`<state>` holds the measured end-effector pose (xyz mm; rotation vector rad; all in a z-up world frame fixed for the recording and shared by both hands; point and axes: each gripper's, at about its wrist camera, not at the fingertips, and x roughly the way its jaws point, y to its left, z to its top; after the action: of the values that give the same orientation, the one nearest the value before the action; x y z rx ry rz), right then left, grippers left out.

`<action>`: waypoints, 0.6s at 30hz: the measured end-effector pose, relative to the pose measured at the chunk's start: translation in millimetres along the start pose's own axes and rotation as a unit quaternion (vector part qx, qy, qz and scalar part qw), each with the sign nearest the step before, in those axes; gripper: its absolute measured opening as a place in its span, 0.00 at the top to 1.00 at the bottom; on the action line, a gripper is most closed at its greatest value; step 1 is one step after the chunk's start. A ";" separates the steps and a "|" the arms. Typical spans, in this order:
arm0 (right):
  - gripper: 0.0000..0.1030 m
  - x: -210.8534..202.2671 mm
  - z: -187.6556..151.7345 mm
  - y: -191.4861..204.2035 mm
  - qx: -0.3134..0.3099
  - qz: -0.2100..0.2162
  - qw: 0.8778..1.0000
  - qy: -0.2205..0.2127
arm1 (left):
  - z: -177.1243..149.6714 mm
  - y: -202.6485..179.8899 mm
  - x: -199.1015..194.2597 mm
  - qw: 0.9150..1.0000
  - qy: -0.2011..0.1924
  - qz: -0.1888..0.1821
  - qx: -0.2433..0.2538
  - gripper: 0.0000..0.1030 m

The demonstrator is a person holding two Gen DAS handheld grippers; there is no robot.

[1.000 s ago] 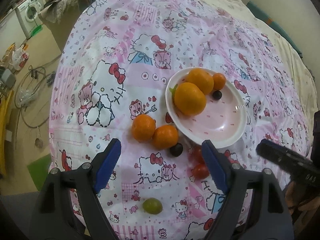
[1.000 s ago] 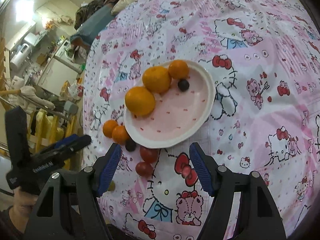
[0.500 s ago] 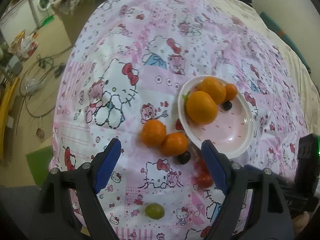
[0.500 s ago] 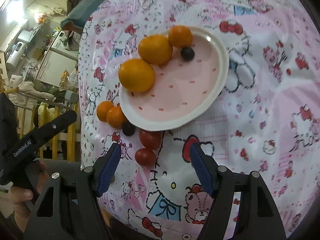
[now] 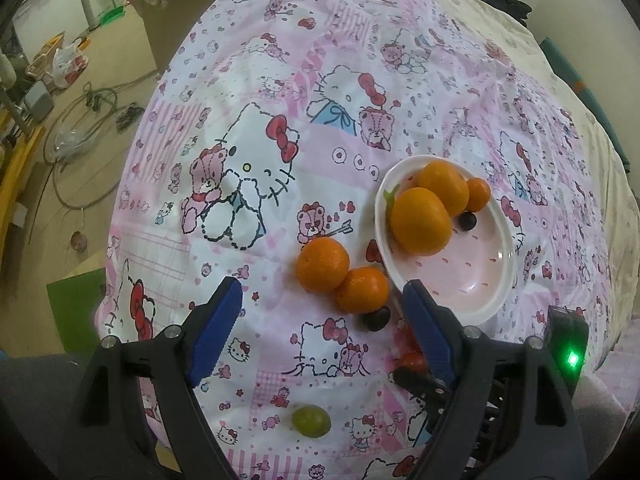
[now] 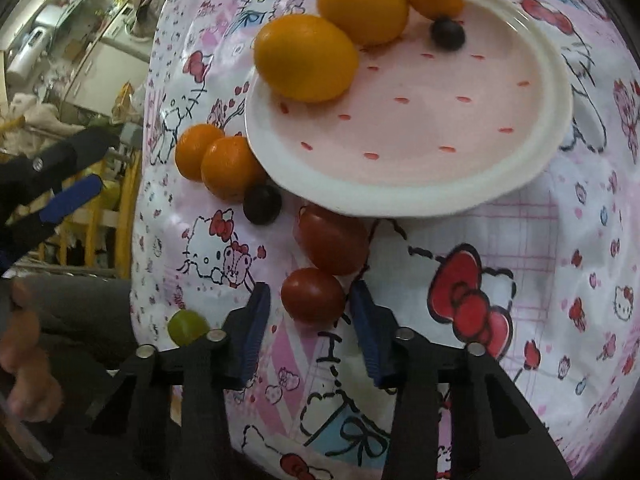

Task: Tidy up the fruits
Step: 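Grasp a red cherry tomato with the right gripper while the left gripper grasps a small tangerine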

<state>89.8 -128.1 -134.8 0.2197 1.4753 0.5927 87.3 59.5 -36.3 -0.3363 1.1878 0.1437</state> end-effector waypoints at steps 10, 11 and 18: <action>0.67 -8.6 -3.1 -3.0 0.003 0.012 1.000 0.001 | 2.9 8.6 10.6 1.000 0.011 0.013 -0.018 0.24; 0.67 -12.9 -4.2 -3.1 0.004 0.017 1.000 -0.004 | 3.8 11.6 12.0 1.000 0.012 0.013 -0.026 0.25; 0.67 -55.8 -9.7 -14.6 0.020 0.036 0.998 -0.056 | 7.9 21.5 31.1 0.998 0.040 0.014 -0.056 0.35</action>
<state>84.7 -170.3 -94.7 0.3324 1.3752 0.5998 99.8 80.3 -66.4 -0.4274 1.2672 0.2230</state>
